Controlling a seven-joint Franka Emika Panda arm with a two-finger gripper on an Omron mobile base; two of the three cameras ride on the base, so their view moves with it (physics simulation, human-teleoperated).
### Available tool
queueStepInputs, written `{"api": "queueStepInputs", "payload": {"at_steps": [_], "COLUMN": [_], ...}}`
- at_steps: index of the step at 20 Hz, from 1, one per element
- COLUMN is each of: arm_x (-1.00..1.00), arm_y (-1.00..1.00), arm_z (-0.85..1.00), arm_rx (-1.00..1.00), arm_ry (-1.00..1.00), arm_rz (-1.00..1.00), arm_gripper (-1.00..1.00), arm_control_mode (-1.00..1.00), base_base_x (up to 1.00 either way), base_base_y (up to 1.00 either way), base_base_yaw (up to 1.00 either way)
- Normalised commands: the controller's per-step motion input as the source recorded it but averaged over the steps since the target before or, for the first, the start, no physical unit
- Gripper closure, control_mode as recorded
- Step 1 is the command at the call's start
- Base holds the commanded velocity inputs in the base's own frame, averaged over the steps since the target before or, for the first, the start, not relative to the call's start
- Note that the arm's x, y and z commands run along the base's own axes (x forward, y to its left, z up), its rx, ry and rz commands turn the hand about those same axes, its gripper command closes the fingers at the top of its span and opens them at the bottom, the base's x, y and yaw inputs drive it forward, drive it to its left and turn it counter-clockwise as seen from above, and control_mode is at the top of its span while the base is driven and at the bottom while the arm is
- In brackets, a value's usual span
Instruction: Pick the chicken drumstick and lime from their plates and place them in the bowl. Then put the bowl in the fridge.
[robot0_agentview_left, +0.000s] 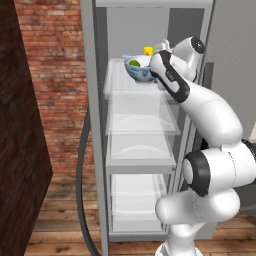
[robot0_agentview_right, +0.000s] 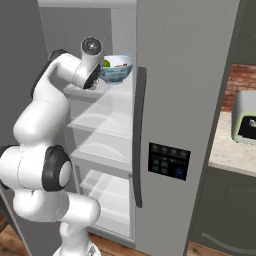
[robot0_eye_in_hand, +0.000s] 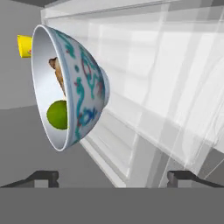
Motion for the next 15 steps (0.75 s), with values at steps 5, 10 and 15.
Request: {"api": "queueStepInputs", "payload": {"at_steps": [5,10,15], "arm_x": [-0.83,-0.86,-0.92], "arm_y": [0.02,-0.01,-0.04], "arm_z": [-0.11,-0.16,-0.24], "arm_rx": [-0.01,-0.07,-0.18], "arm_ry": [-0.08,-0.02,-0.12], "arm_rz": [0.05,0.14,0.21], "arm_gripper": [-1.00,-1.00,-1.00], "arm_control_mode": [-1.00,-1.00,-1.00], "base_base_x": [0.00,0.00,0.00], "base_base_y": [0.00,0.00,0.00], "base_base_yaw": [0.00,0.00,0.00]}}
